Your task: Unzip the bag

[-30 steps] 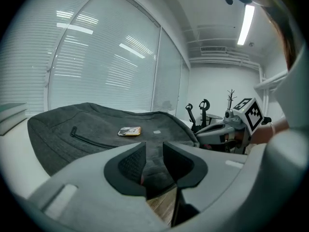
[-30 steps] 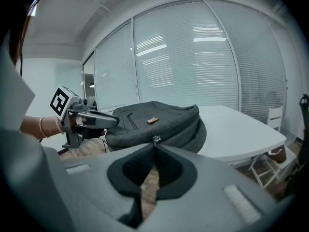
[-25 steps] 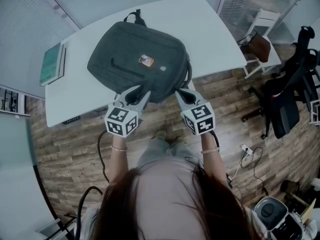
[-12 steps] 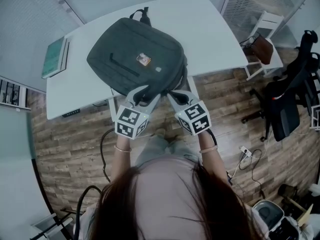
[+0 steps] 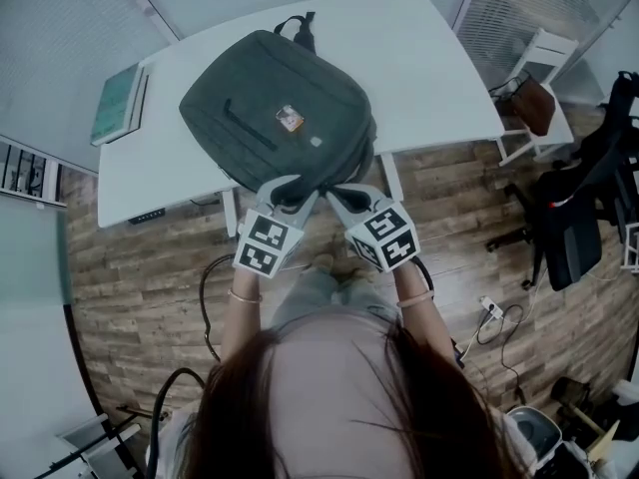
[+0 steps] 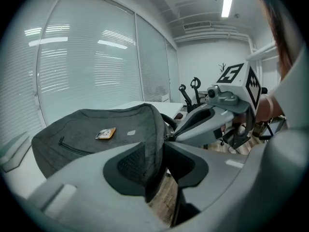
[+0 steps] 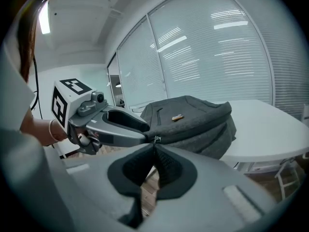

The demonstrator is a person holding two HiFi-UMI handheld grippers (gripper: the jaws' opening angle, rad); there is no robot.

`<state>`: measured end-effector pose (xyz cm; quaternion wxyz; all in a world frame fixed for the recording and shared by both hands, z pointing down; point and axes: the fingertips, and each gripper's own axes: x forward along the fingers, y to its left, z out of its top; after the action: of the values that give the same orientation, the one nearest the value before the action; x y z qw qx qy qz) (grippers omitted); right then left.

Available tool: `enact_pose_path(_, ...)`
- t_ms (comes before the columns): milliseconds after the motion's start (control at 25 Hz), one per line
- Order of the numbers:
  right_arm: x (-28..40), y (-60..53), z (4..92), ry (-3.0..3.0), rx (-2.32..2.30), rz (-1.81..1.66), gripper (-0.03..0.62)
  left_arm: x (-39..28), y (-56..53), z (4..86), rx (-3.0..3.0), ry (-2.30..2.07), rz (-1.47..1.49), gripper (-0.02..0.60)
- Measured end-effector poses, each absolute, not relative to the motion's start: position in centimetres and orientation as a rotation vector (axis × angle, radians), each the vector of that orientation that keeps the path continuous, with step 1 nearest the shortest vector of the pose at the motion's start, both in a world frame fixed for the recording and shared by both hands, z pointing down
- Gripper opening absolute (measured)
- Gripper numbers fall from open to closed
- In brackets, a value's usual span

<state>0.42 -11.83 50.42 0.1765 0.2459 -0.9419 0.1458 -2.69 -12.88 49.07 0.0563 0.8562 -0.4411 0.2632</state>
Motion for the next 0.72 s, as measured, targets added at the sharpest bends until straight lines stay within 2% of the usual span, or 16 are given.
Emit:
enact_pose_path(400, -2.6, -10.3, 50.3, -2.696, 0.576, 0.447, 0.009, -4.8, -11.6, 49.6, 2.594, -1.347, 1.056, 0.096)
enact_pose_path(720, -5.2, -9.9, 50.4, -2.69, 0.527, 0.456, 0.009, -7.0, -11.3, 50.0, 2.576, -1.347, 1.099, 0.066)
